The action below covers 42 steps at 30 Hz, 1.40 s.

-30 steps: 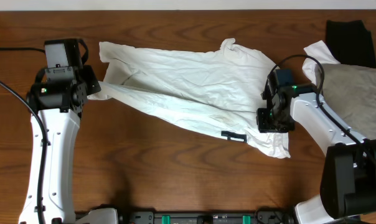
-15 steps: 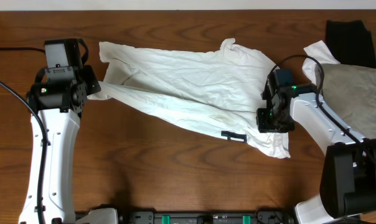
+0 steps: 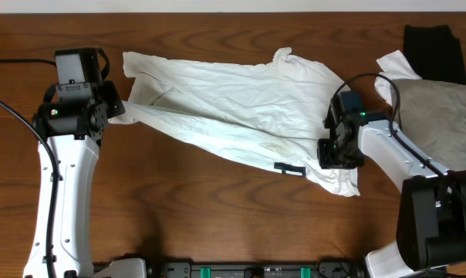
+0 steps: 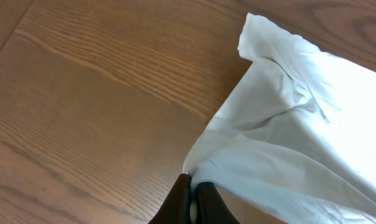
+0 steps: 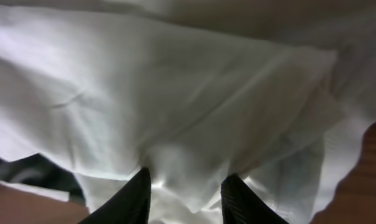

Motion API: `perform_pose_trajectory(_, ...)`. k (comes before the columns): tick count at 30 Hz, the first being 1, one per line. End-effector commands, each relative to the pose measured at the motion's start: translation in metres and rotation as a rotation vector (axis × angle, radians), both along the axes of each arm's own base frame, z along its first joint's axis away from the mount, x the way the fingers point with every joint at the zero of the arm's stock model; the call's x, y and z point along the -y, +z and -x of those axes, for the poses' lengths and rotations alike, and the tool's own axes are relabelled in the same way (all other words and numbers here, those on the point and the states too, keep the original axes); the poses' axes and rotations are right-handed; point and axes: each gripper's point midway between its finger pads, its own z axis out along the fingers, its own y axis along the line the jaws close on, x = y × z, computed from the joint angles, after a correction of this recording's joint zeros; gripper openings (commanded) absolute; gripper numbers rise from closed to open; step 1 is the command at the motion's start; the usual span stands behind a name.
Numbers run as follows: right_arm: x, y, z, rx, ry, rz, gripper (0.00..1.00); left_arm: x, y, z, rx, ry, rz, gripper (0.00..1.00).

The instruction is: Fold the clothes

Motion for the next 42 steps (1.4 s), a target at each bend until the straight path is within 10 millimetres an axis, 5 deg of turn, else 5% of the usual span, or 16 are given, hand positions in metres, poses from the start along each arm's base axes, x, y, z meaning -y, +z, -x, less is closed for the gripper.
perform_pose_trajectory(1, 0.0, -0.006, 0.002, -0.008, -0.016, 0.015, 0.33, -0.002, 0.003, 0.002, 0.014, 0.018, 0.007, 0.06)
perform_pose_trajectory(6, -0.001, -0.006, -0.005, 0.02, -0.028, 0.008, 0.26, -0.002, 0.003, 0.003, 0.013, 0.018, 0.007, 0.06)
perform_pose_trajectory(11, -0.01, -0.005, -0.01, 0.039, -0.026, -0.042, 0.01, -0.002, 0.003, 0.003, 0.013, 0.018, 0.007, 0.06)
perform_pose_trajectory(18, -0.011, -0.003, -0.012, 0.045, -0.045, -0.047, 0.01, -0.002, 0.003, 0.002, 0.014, 0.018, 0.007, 0.06)
perform_pose_trajectory(21, -0.011, 0.017, -0.02, 0.083, -0.052, -0.051, 0.01, -0.002, 0.008, 0.003, 0.028, 0.014, 0.003, 0.06)
perform_pose_trajectory(24, -0.009, 0.061, -0.04, 0.189, -0.059, -0.048, 0.01, -0.002, 0.028, 0.004, 0.078, 0.005, -0.008, 0.06)
perform_pose_trajectory(30, 0.014, 0.196, -0.073, 0.515, -0.109, 0.012, 0.01, -0.001, 0.082, 0.014, 0.222, -0.005, -0.03, 0.06)
perform_pose_trajectory(37, 0.047, 0.327, -0.055, 0.797, -0.171, 0.123, 0.01, 0.002, 0.137, 0.039, 0.383, -0.004, -0.044, 0.06)
perform_pose_trajectory(42, 0.056, 0.382, -0.031, 0.901, -0.195, 0.133, 0.01, 0.004, 0.176, 0.063, 0.482, -0.003, -0.053, 0.06)
